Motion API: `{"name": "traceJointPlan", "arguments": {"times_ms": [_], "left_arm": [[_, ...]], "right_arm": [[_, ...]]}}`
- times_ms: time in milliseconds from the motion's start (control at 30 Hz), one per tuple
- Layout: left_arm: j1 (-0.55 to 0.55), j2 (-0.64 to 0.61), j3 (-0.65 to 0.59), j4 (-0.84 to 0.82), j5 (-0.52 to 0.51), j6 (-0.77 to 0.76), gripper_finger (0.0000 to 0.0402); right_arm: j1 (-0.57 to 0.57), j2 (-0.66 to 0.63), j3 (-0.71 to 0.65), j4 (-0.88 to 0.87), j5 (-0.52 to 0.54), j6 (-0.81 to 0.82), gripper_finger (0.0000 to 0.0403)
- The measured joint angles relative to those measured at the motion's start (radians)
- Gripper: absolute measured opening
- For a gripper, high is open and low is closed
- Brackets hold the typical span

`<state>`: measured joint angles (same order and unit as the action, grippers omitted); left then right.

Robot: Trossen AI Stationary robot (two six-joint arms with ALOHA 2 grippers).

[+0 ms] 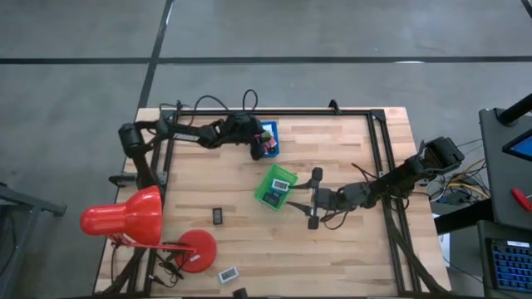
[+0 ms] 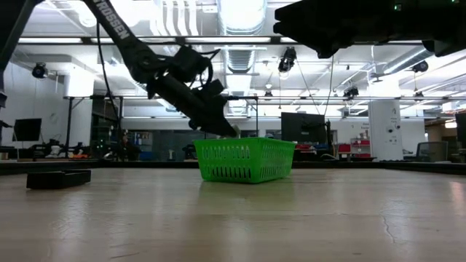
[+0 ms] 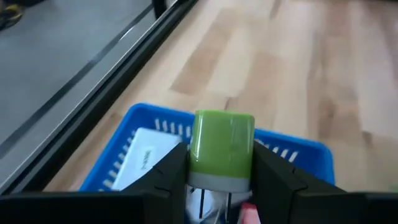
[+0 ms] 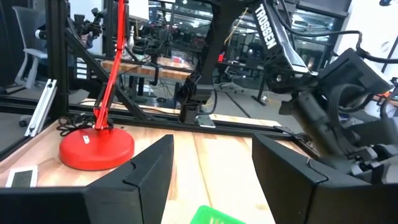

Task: Pick & Place Office items
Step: Put the small green charger adapter into the blue bin

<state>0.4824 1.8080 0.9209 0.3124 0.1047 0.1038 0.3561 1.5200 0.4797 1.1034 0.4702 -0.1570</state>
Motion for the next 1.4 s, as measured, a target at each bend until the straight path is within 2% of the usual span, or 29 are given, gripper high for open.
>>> {"name": "traceJointPlan", "arguments": {"times_ms": [200, 367, 1033, 1400], "left_arm": [[0.013, -0.013, 0.024, -0.117, -0.093, 0.020, 0.0131], [0.021, -0.013, 0.024, -0.157, -0.132, 0.033, 0.0131], [0.037, -0.012, 0.024, -0.195, -0.131, 0.049, 0.0131], [0.037, -0.011, 0.024, -0.195, -0.094, 0.057, 0.0131]], "right_arm": [[0.000, 0.000, 0.000, 0.000, 0.000, 0.000, 0.0212], [0.000, 0.000, 0.000, 0.000, 0.001, 0.000, 0.0212], [0.000, 0.000, 0.002, 0.003, 0.003, -0.001, 0.0212], [0.000, -0.002, 0.002, 0.011, 0.003, -0.001, 0.0212]]}}
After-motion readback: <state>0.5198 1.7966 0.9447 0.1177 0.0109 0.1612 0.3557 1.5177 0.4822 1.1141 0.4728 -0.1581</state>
